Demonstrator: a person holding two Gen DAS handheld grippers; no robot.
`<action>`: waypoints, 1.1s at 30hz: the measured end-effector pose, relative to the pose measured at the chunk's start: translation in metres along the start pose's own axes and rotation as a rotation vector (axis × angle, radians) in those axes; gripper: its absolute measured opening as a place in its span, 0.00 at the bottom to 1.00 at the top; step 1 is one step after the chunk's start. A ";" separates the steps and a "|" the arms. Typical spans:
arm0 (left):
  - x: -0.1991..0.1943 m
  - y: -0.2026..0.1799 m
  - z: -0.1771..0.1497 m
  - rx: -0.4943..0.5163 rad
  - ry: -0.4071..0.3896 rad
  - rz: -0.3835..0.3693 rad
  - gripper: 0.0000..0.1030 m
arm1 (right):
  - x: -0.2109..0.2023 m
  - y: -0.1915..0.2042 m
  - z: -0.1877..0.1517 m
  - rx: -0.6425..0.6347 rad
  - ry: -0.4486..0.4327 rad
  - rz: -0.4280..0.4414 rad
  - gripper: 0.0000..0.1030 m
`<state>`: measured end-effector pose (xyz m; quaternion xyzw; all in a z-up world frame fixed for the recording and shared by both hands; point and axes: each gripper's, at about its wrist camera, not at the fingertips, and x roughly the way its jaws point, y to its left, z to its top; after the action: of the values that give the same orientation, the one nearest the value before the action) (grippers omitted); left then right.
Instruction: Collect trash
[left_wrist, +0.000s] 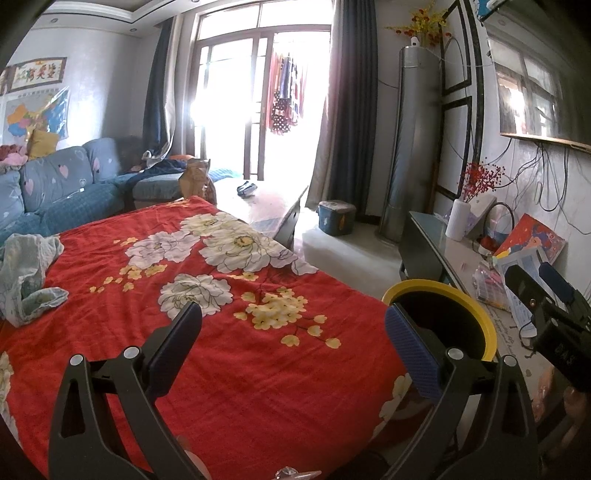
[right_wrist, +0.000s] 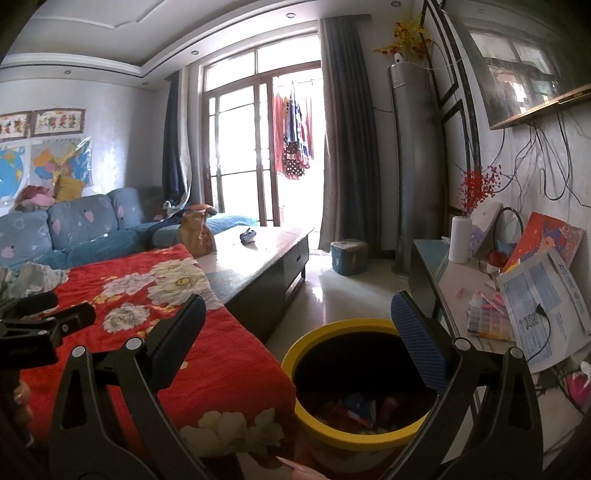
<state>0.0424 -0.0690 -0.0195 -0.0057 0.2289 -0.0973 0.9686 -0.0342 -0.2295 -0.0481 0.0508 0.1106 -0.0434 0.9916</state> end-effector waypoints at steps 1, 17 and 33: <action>0.000 0.000 0.000 0.000 0.000 0.000 0.94 | 0.000 -0.001 0.000 -0.001 -0.001 -0.001 0.90; 0.003 0.003 0.002 -0.029 0.027 0.013 0.94 | 0.002 0.001 0.001 0.003 0.012 -0.002 0.90; -0.066 0.306 -0.068 -0.412 0.353 0.663 0.94 | 0.077 0.310 0.000 -0.232 0.470 0.711 0.90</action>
<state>0.0115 0.2456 -0.0684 -0.1082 0.3951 0.2677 0.8721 0.0709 0.0722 -0.0367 -0.0175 0.3127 0.3260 0.8920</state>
